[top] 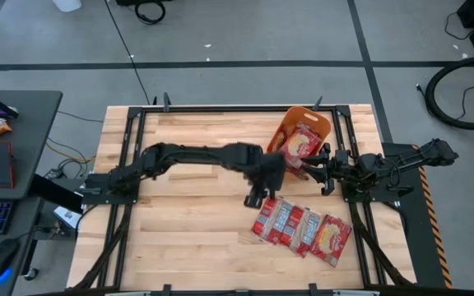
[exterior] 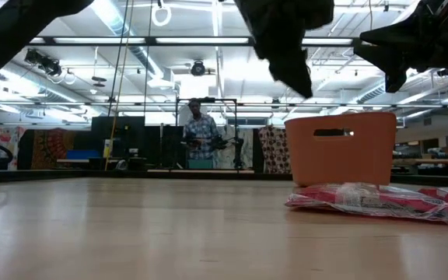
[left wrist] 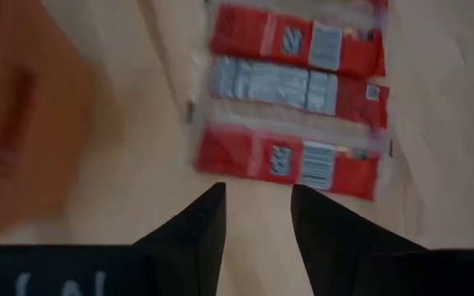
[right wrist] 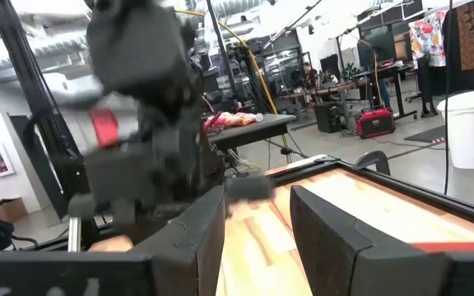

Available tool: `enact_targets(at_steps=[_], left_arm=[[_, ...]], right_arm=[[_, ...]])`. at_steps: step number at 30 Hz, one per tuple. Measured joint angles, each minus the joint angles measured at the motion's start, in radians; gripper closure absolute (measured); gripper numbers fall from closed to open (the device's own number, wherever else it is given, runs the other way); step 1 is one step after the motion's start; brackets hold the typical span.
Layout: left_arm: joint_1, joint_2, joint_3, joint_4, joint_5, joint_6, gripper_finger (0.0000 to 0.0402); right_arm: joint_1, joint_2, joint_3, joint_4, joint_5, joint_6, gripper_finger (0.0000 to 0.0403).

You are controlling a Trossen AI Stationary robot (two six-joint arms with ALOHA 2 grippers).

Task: Sort popcorn bags into baskets
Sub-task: Put the red popcorn bag into the orange bin

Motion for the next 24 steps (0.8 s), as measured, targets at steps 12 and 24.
enact_targets(at_steps=[12, 24], left_arm=[[-0.15, -0.001, -0.279, 0.151, -0.157, 0.063, 0.026], [-0.288, 0.0, -0.442, 0.39, -0.575, 0.757, 0.026]], right_arm=[[0.0, 0.0, 0.0, 0.0, 0.0, 0.0, 0.0259], [0.0, 0.0, 0.0, -0.001, 0.0, 0.0, 0.0259]])
